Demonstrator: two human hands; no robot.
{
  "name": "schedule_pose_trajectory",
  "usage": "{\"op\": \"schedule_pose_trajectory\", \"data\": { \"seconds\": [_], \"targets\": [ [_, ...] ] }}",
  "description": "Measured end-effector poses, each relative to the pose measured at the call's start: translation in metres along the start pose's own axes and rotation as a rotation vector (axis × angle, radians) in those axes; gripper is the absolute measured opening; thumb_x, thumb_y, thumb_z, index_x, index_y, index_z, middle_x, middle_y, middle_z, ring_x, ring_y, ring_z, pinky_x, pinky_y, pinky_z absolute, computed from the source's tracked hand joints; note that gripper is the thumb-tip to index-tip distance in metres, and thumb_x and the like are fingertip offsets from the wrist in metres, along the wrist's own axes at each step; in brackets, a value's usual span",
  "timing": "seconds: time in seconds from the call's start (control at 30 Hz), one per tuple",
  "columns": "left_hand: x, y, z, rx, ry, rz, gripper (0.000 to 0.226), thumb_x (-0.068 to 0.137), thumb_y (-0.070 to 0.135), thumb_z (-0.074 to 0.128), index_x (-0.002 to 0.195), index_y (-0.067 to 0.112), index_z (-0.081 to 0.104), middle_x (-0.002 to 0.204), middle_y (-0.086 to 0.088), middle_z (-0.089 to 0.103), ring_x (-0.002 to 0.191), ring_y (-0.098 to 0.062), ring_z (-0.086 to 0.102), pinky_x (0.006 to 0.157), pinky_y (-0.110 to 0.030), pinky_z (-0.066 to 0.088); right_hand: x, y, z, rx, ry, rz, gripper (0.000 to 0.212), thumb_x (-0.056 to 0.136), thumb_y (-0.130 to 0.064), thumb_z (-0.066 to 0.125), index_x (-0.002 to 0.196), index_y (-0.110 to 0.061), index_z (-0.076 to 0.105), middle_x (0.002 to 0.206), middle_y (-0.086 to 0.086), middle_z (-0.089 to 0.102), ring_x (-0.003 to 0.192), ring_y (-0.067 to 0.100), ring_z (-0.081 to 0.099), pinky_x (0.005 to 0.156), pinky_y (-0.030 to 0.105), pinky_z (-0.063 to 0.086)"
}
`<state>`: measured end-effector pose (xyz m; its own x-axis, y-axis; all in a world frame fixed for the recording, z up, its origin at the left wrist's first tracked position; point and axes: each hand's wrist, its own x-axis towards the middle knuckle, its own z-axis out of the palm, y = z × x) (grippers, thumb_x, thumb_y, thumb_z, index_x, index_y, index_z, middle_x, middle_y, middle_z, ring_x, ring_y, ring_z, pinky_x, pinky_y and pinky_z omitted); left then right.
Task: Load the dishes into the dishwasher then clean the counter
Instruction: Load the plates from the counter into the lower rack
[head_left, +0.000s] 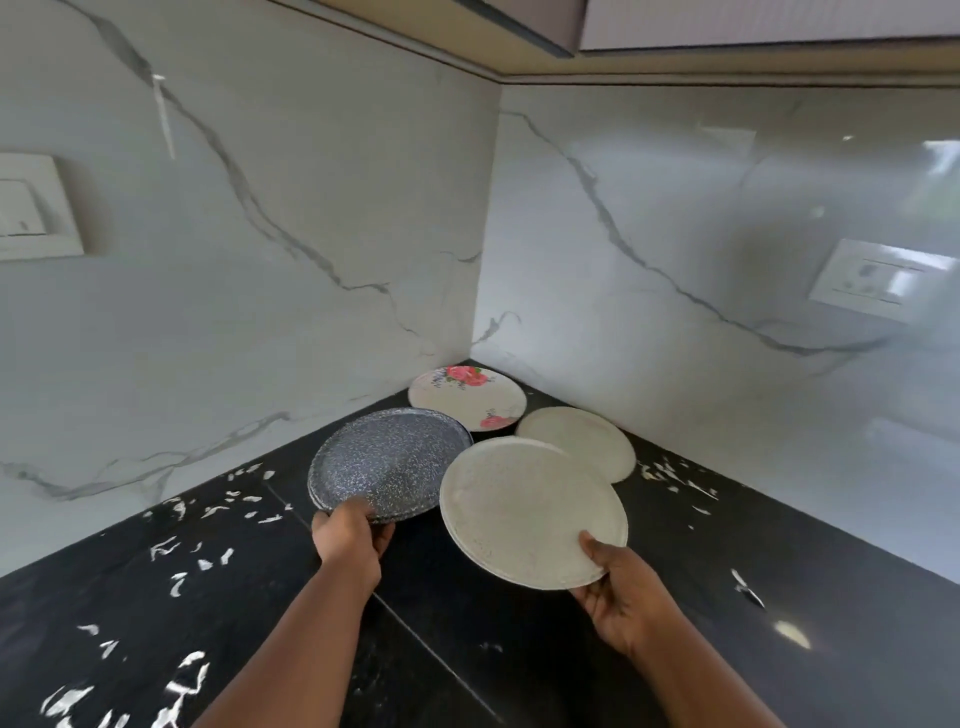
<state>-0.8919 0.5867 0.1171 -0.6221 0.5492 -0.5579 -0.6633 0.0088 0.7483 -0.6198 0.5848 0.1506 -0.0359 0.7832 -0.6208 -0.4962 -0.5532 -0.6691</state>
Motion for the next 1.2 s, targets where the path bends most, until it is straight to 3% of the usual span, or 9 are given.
{"op": "schedule_pose_trajectory", "data": {
  "seconds": [0.13,0.3,0.57,0.8,0.9,1.2],
  "targets": [
    [-0.035,-0.022,0.018,0.001,-0.084,-0.026,0.02,0.092,0.007,0.051,0.11,0.016,0.053,0.121,-0.012,0.058,0.093,-0.023,0.058,0.064,-0.033,0.054,-0.032,-0.001,-0.051,0.085,0.056,-0.034,0.037,0.089,-0.003,0.064,0.121,-0.009,0.046,0.112,0.024,0.066,0.098,0.039,0.067,0.057,0.05,0.059],
    [-0.085,-0.068,0.041,0.072,-0.216,-0.044,0.032,0.095,0.01,0.051,0.127,0.012,0.051,0.123,-0.011,0.058,0.098,-0.025,0.059,0.064,-0.033,0.053,-0.068,-0.007,-0.128,0.171,0.16,-0.128,0.04,0.089,-0.004,0.065,0.125,-0.001,0.049,0.111,0.023,0.066,0.095,0.039,0.067,0.051,0.044,0.06],
    [-0.184,-0.146,0.065,0.228,-0.484,-0.052,0.038,0.095,0.006,0.048,0.132,0.012,0.047,0.121,-0.013,0.055,0.099,-0.027,0.057,0.068,-0.038,0.051,-0.138,-0.005,-0.266,0.401,0.325,-0.246,0.037,0.09,-0.004,0.064,0.125,-0.001,0.051,0.108,0.021,0.067,0.092,0.036,0.067,0.049,0.041,0.06],
    [-0.325,-0.252,0.056,0.352,-0.671,-0.131,0.04,0.096,0.007,0.048,0.135,0.013,0.046,0.116,-0.011,0.057,0.098,-0.026,0.059,0.064,-0.034,0.05,-0.246,0.016,-0.416,0.508,0.447,-0.365,0.033,0.09,-0.003,0.064,0.122,-0.001,0.054,0.106,0.019,0.069,0.093,0.034,0.067,0.052,0.04,0.06],
    [-0.389,-0.307,0.04,0.433,-0.739,-0.196,0.04,0.095,0.007,0.047,0.134,0.013,0.046,0.117,-0.012,0.059,0.088,-0.022,0.061,0.062,-0.033,0.051,-0.304,0.029,-0.489,0.564,0.487,-0.469,0.035,0.091,0.002,0.06,0.125,0.0,0.054,0.101,0.018,0.069,0.081,0.03,0.069,0.05,0.034,0.059],
    [-0.577,-0.451,-0.008,0.686,-1.034,-0.349,0.038,0.094,0.007,0.048,0.132,0.011,0.049,0.097,-0.004,0.062,0.081,-0.018,0.062,0.061,-0.032,0.051,-0.457,0.108,-0.661,0.754,0.797,-0.54,0.03,0.092,-0.001,0.061,0.12,-0.01,0.052,0.094,0.014,0.066,0.081,0.028,0.064,0.044,0.029,0.056]
  ]
}}
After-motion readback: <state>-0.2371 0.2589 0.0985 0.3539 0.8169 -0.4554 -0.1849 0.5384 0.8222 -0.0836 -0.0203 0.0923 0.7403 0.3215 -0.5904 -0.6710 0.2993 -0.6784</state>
